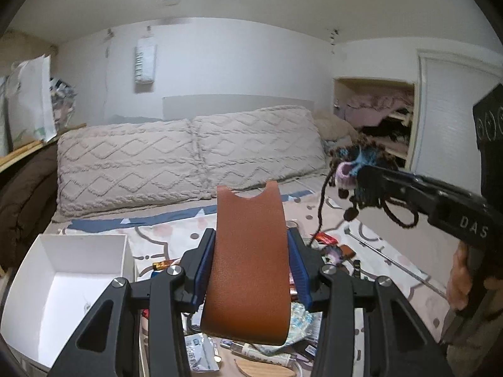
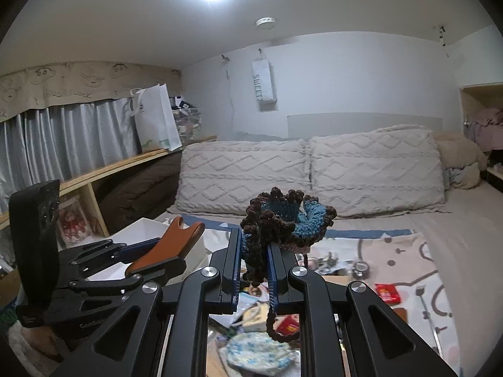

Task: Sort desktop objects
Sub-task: 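Carry the leather strip and knitted cloth with both tools over the white box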

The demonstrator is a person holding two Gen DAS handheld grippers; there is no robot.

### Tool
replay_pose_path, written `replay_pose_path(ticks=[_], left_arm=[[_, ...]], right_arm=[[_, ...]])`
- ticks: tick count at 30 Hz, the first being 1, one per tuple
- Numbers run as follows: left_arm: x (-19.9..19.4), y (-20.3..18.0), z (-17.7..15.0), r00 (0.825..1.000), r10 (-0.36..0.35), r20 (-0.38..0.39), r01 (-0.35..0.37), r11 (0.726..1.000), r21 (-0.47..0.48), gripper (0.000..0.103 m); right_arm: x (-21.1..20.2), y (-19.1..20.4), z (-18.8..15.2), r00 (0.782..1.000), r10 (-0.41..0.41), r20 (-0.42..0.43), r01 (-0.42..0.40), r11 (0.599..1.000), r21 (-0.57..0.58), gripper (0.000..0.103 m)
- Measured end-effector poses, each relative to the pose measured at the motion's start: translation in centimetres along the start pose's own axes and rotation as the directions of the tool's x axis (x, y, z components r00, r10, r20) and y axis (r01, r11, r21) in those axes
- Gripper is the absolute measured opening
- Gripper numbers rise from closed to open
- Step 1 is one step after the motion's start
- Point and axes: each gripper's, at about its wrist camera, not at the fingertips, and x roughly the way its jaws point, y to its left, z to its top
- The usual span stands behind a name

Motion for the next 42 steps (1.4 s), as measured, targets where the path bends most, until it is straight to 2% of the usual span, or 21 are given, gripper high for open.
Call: replay_pose_path(ticks=[9, 19, 29, 37, 42], left_arm=[[-0.4, 3.8, -1.4, 0.996, 0.091, -0.009, -0.091, 0.995, -0.033, 0.044], [-2.3, 10.2, -2.1, 0.99, 0.141, 0.023, -0.135, 0.974, -0.183, 0.044], [-3.3, 16.1, -2.1, 0.974, 0.225, 0.029, -0.208, 0.936, -0.284, 0.044], [-3.7, 19.1, -1.2, 0.959, 0.28, 0.043, -0.254, 0.917, -0.309, 0.044], [-3.7, 20.1, -0.7, 0.947, 0.316, 0.053, -0.284, 0.904, -0.319, 0.044]], right_arm=[[2.8, 3.2, 0.3, 0.998, 0.062, -0.03, -0.063, 0.998, -0.011, 0.015], [6.3, 8.0, 0.8, 0.989, 0.135, -0.061, -0.137, 0.99, -0.04, 0.015], [9.1, 11.7, 1.9, 0.976, 0.209, -0.068, -0.213, 0.975, -0.06, 0.015], [11.1, 13.9, 3.4, 0.963, 0.264, -0.062, -0.267, 0.962, -0.06, 0.015], [12.6, 15.4, 4.1, 0.945, 0.319, -0.071, -0.322, 0.946, -0.044, 0.015]])
